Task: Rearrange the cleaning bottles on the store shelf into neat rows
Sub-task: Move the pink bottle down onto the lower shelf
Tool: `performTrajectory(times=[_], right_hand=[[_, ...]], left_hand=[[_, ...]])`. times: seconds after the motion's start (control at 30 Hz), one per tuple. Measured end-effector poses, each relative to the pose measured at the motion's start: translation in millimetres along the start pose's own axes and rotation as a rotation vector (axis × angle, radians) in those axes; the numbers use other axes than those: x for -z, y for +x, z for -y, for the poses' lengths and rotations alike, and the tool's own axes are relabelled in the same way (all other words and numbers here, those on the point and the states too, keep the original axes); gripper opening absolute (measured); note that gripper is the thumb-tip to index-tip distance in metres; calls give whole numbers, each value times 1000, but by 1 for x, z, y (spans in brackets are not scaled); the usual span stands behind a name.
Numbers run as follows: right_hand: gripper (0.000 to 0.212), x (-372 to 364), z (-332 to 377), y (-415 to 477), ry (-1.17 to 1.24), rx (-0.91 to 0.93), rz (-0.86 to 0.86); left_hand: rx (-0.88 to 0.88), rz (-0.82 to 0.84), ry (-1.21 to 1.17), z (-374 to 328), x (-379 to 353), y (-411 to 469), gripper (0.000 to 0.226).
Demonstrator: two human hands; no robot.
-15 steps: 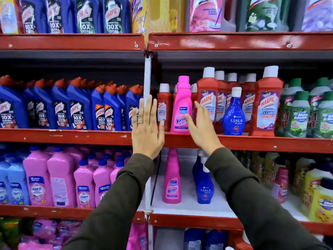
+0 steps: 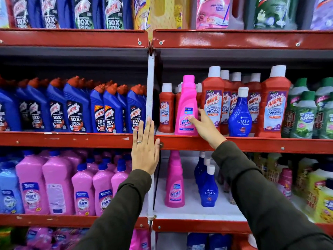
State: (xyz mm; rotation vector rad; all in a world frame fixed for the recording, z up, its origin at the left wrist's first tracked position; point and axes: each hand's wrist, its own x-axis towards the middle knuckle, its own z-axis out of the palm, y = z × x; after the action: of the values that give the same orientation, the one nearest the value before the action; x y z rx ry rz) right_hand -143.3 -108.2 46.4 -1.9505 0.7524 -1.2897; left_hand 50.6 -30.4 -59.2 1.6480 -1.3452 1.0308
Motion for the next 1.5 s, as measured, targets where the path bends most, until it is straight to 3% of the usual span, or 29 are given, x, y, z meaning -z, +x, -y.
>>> performTrajectory(times=[0.53, 0.9, 1.23, 1.5], right_hand=[[46, 8, 10, 1, 196, 107, -76], [47, 8, 25, -52, 250, 125, -15], [43, -21, -51, -134, 299, 98, 89], [43, -49, -129, -179, 282, -25, 105]], left_hand=[[-4, -44, 66, 3, -11, 0, 58], [0, -12, 40, 1, -3, 0, 58], [14, -47, -35, 5, -7, -60, 61], [63, 132, -50, 9, -38, -153, 63]])
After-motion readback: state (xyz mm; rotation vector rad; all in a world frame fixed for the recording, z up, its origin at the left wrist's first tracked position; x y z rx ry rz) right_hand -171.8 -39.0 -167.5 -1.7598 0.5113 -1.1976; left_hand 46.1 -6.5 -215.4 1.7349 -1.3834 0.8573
